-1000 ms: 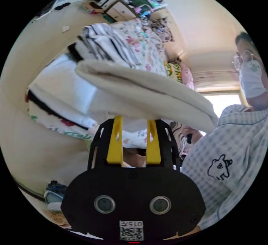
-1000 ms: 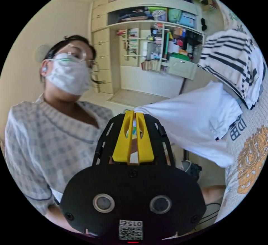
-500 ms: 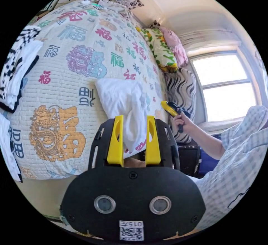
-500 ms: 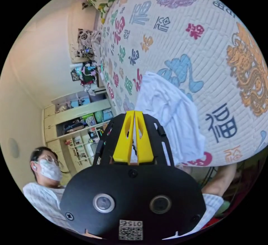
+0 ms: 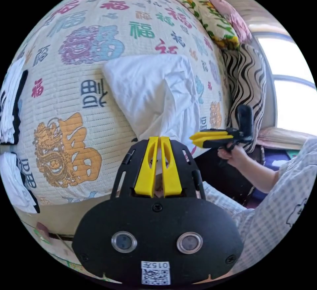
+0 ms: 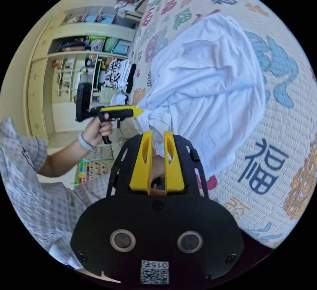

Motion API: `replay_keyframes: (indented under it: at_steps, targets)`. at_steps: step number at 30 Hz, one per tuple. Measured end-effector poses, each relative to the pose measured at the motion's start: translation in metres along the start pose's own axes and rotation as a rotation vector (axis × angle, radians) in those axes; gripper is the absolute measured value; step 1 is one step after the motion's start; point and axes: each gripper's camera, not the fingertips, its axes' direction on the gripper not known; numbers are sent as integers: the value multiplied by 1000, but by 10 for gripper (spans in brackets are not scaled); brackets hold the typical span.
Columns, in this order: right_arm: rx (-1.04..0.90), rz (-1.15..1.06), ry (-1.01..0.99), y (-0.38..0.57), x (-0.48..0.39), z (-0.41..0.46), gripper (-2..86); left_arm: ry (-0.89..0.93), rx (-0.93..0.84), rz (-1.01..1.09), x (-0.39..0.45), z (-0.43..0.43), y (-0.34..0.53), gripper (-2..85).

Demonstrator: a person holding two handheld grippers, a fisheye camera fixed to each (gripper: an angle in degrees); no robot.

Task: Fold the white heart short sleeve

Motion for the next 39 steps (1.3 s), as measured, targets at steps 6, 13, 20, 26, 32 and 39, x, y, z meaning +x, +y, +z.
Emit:
replay_keyframes:
  at_steps: [6,13,20,26,32,39]
  targets:
    - [-135,-246,230,-5,-61,36,74,105,128,-136,-45,-13,-1,-7]
    - [-27,-167,137,5,-95,-2,4,180,285,-146,-59,-13,-12,-6]
    - [288,-153,-131,83,-136,-155,-1,38,491,-85,-74,-45,-63,4]
    - [327,-10,104,112,-133,-195,2,92,392,-37,-64,25,-109,61]
    - [395,275,218,139,-83,-193,13,277,202,-116,-27,138,-89,61]
    - [398,454,232,218,-65,-168,57,368,115,-11,20,195,-128,57]
